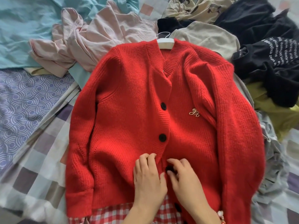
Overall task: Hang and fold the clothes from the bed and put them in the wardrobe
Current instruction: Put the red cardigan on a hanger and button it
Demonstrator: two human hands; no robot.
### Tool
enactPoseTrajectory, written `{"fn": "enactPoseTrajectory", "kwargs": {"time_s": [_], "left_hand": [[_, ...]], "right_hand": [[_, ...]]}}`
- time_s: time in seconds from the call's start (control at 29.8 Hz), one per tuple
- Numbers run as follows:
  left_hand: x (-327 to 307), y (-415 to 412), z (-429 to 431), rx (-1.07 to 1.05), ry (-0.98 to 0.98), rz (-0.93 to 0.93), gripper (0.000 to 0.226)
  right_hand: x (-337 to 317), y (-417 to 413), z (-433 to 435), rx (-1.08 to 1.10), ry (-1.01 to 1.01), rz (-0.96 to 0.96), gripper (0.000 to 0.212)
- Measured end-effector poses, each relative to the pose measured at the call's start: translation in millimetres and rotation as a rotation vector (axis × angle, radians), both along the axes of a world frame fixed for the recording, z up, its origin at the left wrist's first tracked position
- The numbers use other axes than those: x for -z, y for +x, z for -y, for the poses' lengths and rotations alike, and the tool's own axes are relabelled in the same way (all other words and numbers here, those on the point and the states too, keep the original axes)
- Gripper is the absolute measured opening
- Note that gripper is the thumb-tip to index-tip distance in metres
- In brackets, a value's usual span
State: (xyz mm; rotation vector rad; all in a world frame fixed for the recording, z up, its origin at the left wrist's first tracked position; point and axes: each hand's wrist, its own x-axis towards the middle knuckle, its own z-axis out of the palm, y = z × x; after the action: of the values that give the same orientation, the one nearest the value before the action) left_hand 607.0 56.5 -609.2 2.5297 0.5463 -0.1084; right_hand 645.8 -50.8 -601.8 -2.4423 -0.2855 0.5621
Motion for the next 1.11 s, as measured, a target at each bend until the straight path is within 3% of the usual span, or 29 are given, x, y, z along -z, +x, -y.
{"fn": "enactPoseTrajectory", "kwargs": {"time_s": [0.07,0.17,0.3,0.47,0.64,0.87,1.01,1.11], "left_hand": [[7,-5,2,0.002,0.066,0.026,0.061],[4,-1,-1,-0.073,0.069,0.062,0.031],[-19,1,-4,-0.275,-0.158,-0.042,0.004],[-35,-8,11,-0.308,-0.515,-0.014,0.031],[-40,-6,13,-0.563,-0.705,0.039,0.019],[-40,-1,10,-0.613,-0.854,0.039,0.022],[-34,0,-3,-0.737,-1.245,-0.122,0.028],[-32,-1,-9,-0.693,-1.335,-0.202,0.016]], "right_hand": [[5,-6,-1,-0.065,-0.065,0.035,0.025],[1,-3,-5,-0.032,-0.052,-0.019,0.011],[-8,2,-5,0.155,0.099,-0.14,0.015],[-21,1,-3,0.441,0.354,-0.38,0.018],[-31,0,-2,0.528,0.545,-0.477,0.018],[-30,-2,-7,0.628,0.594,-0.431,0.012],[-34,-2,-7,0.602,0.606,-0.44,0.011],[-35,1,-8,0.554,0.589,-0.429,0.011]]}}
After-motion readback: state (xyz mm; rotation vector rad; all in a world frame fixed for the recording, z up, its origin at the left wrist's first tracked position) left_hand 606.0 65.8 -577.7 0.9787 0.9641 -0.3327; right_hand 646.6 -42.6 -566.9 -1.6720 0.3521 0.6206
